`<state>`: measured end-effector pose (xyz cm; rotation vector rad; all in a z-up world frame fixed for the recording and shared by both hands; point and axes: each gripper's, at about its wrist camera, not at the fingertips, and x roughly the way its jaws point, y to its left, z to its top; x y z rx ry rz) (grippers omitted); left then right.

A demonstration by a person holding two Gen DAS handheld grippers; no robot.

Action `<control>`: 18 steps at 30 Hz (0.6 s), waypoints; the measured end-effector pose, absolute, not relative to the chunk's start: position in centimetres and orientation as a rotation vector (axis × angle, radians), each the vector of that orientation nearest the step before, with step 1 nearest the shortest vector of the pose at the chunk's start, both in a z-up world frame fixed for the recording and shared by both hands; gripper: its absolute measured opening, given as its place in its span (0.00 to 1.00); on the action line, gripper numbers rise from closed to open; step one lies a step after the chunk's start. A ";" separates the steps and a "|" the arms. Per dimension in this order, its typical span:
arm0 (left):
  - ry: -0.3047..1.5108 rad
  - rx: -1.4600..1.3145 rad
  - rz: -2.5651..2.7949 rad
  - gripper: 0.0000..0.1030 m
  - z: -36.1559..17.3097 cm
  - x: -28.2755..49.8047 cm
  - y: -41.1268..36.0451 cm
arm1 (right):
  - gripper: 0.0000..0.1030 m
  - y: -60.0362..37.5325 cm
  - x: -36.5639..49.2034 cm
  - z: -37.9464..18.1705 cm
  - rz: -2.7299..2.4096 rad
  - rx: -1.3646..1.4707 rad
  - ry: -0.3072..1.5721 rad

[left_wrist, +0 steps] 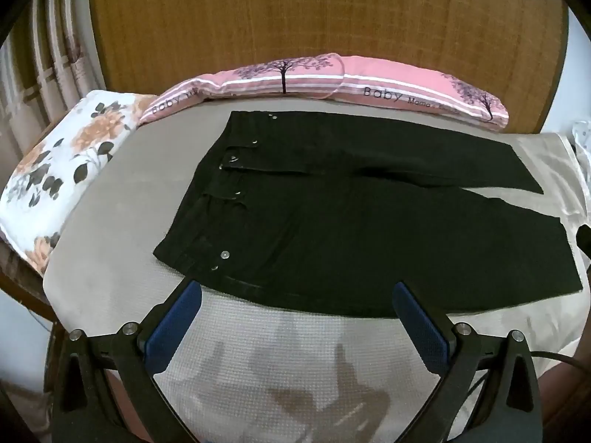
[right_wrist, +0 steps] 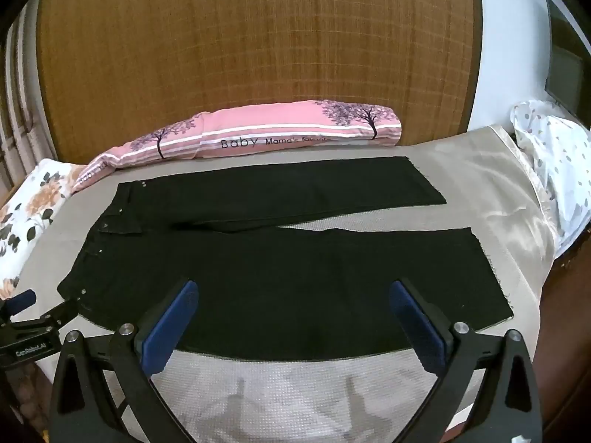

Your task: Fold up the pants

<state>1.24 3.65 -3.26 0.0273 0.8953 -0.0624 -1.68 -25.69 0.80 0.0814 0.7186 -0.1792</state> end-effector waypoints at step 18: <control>0.911 0.043 -0.024 0.99 -3.8 1.4 2.5 | 0.99 -25.7 -1.8 0.6 -0.197 0.095 0.733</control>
